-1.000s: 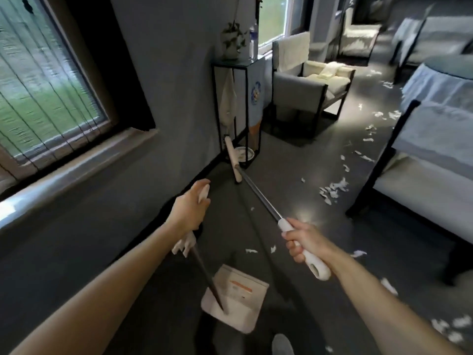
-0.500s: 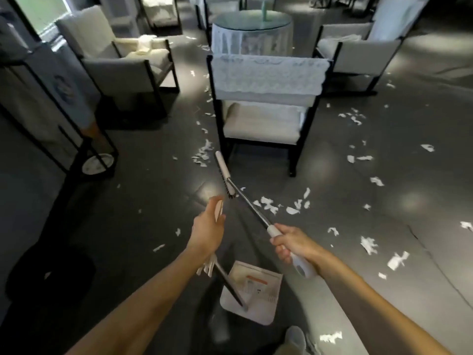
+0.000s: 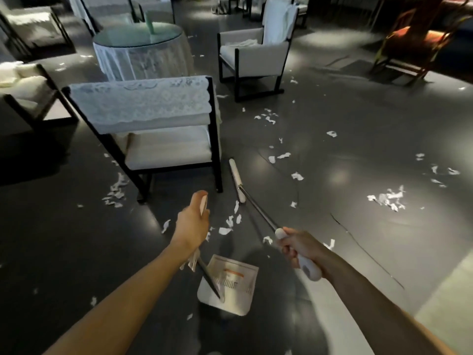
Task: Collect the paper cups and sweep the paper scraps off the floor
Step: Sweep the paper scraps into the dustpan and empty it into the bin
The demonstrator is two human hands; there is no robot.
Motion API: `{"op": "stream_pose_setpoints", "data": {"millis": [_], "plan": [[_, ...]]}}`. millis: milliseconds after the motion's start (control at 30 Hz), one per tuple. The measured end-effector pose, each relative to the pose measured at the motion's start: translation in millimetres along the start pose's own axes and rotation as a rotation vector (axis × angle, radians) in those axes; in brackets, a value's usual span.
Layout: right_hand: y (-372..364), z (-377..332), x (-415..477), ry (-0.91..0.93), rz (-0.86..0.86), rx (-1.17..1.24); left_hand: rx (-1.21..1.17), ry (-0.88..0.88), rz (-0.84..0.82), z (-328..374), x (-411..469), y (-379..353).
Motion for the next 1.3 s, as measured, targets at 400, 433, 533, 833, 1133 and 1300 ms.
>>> {"op": "stream_pose_setpoints", "data": {"millis": [400, 433, 533, 833, 1133, 1300], "plan": [[70.6, -183.7, 218.2, -0.009, 0.045, 0.122, -0.086, -0.038, -0.021, 104.3, 269.9, -143.9], [73.0, -202.6, 237.6, -0.013, 0.044, 0.131, -0.102, -0.035, -0.031, 113.6, 294.8, -154.9], [81.7, -261.8, 294.0, -0.02, 0.035, 0.156, -0.097, -0.06, -0.034, 149.4, 369.8, -180.3], [131.7, -425.7, 464.6, 0.002, 0.024, 0.201, -0.07, -0.125, -0.072, 259.8, 583.0, -274.7], [237.4, -618.3, 659.3, 0.058, 0.004, 0.16, -0.081, -0.165, -0.103, 399.4, 810.5, -418.1], [298.3, -726.6, 739.5, 0.106, 0.069, 0.112, -0.062, -0.206, -0.1, 475.4, 923.3, -488.4]]}}
Point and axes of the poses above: each hand's wrist, its own x-axis towards the middle knuckle, its own y-axis out of the back of the hand, z = x × y, the point moved 10 cm from there along x, towards the middle knuckle, and after that the axes turned 10 degrees about z, right-handed, at the moved point
